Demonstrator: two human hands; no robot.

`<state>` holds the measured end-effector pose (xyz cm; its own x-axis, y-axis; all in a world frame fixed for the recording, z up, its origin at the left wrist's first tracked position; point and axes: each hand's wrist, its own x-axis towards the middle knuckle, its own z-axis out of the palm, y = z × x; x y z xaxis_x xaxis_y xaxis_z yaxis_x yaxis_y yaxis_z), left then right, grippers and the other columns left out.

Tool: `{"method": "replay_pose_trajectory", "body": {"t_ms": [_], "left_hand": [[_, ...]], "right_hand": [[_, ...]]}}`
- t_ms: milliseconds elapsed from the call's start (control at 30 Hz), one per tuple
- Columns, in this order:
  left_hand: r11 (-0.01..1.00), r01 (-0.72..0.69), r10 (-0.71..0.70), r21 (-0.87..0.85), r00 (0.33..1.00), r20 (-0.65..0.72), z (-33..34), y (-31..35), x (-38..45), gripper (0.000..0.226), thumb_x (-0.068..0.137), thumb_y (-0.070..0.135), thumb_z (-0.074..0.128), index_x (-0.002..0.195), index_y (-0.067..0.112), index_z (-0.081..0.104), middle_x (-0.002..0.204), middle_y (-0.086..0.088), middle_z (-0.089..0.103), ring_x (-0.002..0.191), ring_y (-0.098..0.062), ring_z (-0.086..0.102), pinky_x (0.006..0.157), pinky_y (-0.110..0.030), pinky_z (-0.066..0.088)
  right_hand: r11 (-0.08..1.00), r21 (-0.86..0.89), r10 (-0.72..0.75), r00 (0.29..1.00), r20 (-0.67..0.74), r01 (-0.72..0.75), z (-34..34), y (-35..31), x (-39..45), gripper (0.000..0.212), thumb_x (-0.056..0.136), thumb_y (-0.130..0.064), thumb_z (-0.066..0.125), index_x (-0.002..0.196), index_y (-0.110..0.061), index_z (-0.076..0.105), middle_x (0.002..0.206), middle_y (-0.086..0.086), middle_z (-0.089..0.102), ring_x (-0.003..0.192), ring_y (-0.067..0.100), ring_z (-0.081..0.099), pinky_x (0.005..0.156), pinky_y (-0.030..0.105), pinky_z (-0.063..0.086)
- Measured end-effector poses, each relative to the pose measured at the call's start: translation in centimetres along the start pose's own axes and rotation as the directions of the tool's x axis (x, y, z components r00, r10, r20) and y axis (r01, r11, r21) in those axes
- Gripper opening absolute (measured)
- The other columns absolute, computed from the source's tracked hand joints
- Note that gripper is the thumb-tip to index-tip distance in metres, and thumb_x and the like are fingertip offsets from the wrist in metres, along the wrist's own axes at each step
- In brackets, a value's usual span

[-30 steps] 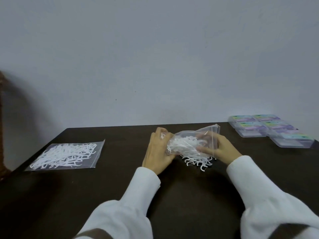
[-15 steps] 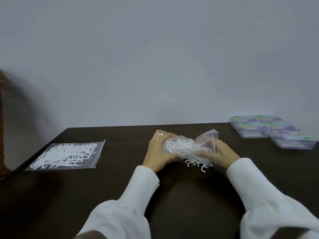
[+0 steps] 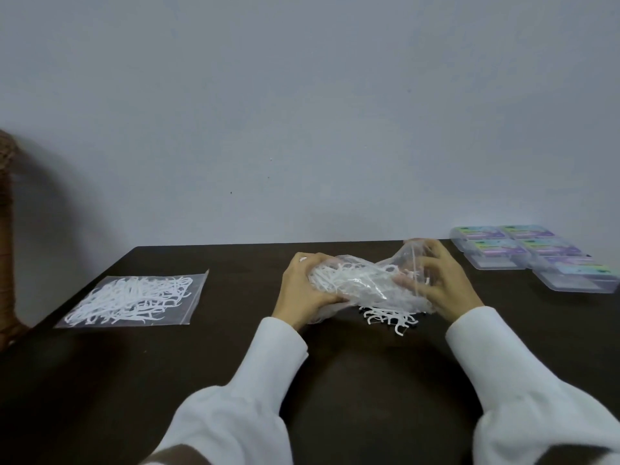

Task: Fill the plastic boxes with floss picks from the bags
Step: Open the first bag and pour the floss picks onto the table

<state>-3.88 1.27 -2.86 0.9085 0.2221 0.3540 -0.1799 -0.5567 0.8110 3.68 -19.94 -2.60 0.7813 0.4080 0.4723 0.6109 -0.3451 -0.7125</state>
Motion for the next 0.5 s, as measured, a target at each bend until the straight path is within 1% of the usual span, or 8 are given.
{"method": "replay_pose_trajectory", "body": {"t_ms": [67, 100, 167, 233, 267, 300, 367, 500], "left_hand": [[0.999, 0.022, -0.023, -0.025, 1.0, -0.012, -0.4, -0.1, 0.0, 0.052, 0.063, 0.014, 0.086, 0.099, 0.034, 0.054, 0.115, 0.002, 0.049, 0.109, -0.009, 0.047, 0.089, -0.018, 0.04], [0.999, 0.031, -0.032, -0.035, 0.999, -0.02, -0.5, -0.1, 0.1, 0.052, 0.063, 0.014, 0.085, 0.097, 0.035, 0.053, 0.116, 0.002, 0.049, 0.109, -0.009, 0.047, 0.088, -0.018, 0.04], [0.997, 0.055, -0.057, -0.048, 0.998, -0.042, -0.9, -0.3, 0.1, 0.05, 0.065, 0.011, 0.084, 0.096, 0.034, 0.053, 0.116, 0.002, 0.05, 0.106, -0.008, 0.047, 0.084, -0.015, 0.04], [0.994, 0.083, -0.088, -0.074, 0.994, -0.066, -1.4, -0.5, 0.1, 0.048, 0.067, 0.01, 0.083, 0.1, 0.029, 0.055, 0.116, 0.002, 0.05, 0.105, -0.008, 0.047, 0.083, -0.015, 0.041], [0.991, 0.099, -0.106, -0.092, 0.991, -0.076, -1.6, -0.6, 0.2, 0.047, 0.068, 0.009, 0.082, 0.101, 0.028, 0.055, 0.115, 0.003, 0.05, 0.104, -0.008, 0.048, 0.082, -0.016, 0.042], [0.989, 0.108, -0.117, -0.101, 0.989, -0.087, -1.8, -0.7, 0.2, 0.046, 0.068, 0.009, 0.082, 0.101, 0.028, 0.056, 0.114, 0.004, 0.05, 0.103, -0.009, 0.049, 0.08, -0.015, 0.043], [0.989, 0.114, -0.125, -0.096, 0.986, -0.112, -2.1, -0.9, 0.4, 0.043, 0.069, 0.009, 0.082, 0.101, 0.026, 0.058, 0.112, 0.004, 0.051, 0.097, -0.008, 0.052, 0.078, -0.014, 0.044], [0.989, 0.121, -0.134, -0.081, 0.975, -0.175, -2.6, -1.2, 0.5, 0.041, 0.068, 0.011, 0.082, 0.097, 0.029, 0.059, 0.112, 0.001, 0.054, 0.099, -0.012, 0.055, 0.09, -0.028, 0.049]], "right_hand": [[0.999, 0.032, 0.016, 0.999, -0.043, -0.015, -0.4, 0.0, 0.0, 0.02, 0.075, -0.011, 0.072, 0.094, -0.007, 0.067, 0.119, -0.003, 0.046, 0.111, 0.013, 0.047, 0.087, 0.022, 0.046], [0.999, 0.046, 0.025, 0.997, -0.068, -0.022, -0.5, 0.0, 0.1, 0.016, 0.076, -0.008, 0.071, 0.091, -0.006, 0.066, 0.118, -0.002, 0.047, 0.106, 0.015, 0.05, 0.083, 0.017, 0.046], [0.997, 0.066, 0.033, 0.994, -0.108, -0.026, -0.7, 0.1, 0.2, 0.01, 0.078, -0.007, 0.07, 0.077, -0.014, 0.062, 0.112, -0.002, 0.053, 0.096, 0.017, 0.054, 0.074, 0.011, 0.044], [0.991, 0.125, 0.068, 0.991, -0.117, -0.053, -0.8, 0.4, 0.2, 0.013, 0.078, -0.011, 0.07, 0.073, -0.02, 0.062, 0.104, 0.0, 0.062, 0.09, 0.019, 0.06, 0.074, 0.02, 0.05], [0.983, 0.165, 0.097, 0.989, -0.111, -0.078, -0.9, 0.6, 0.2, 0.011, 0.078, -0.013, 0.07, 0.074, -0.022, 0.064, 0.098, 0.002, 0.066, 0.087, 0.02, 0.062, 0.074, 0.027, 0.054], [0.975, 0.197, 0.122, 0.987, -0.106, -0.1, -1.0, 0.7, 0.2, 0.009, 0.077, -0.015, 0.071, 0.075, -0.022, 0.066, 0.09, 0.003, 0.068, 0.083, 0.019, 0.064, 0.073, 0.029, 0.055], [0.967, 0.216, 0.162, 0.98, -0.113, -0.135, -0.9, 0.9, 0.2, 0.009, 0.076, -0.015, 0.072, 0.073, -0.022, 0.067, 0.078, 0.003, 0.069, 0.075, 0.017, 0.066, 0.067, 0.021, 0.054], [0.899, 0.375, 0.279, 0.956, -0.089, -0.227, -0.9, 1.4, 0.3, 0.008, 0.074, -0.007, 0.072, 0.075, -0.015, 0.07, 0.076, 0.007, 0.071, 0.075, 0.019, 0.07, 0.07, 0.025, 0.058]]}}
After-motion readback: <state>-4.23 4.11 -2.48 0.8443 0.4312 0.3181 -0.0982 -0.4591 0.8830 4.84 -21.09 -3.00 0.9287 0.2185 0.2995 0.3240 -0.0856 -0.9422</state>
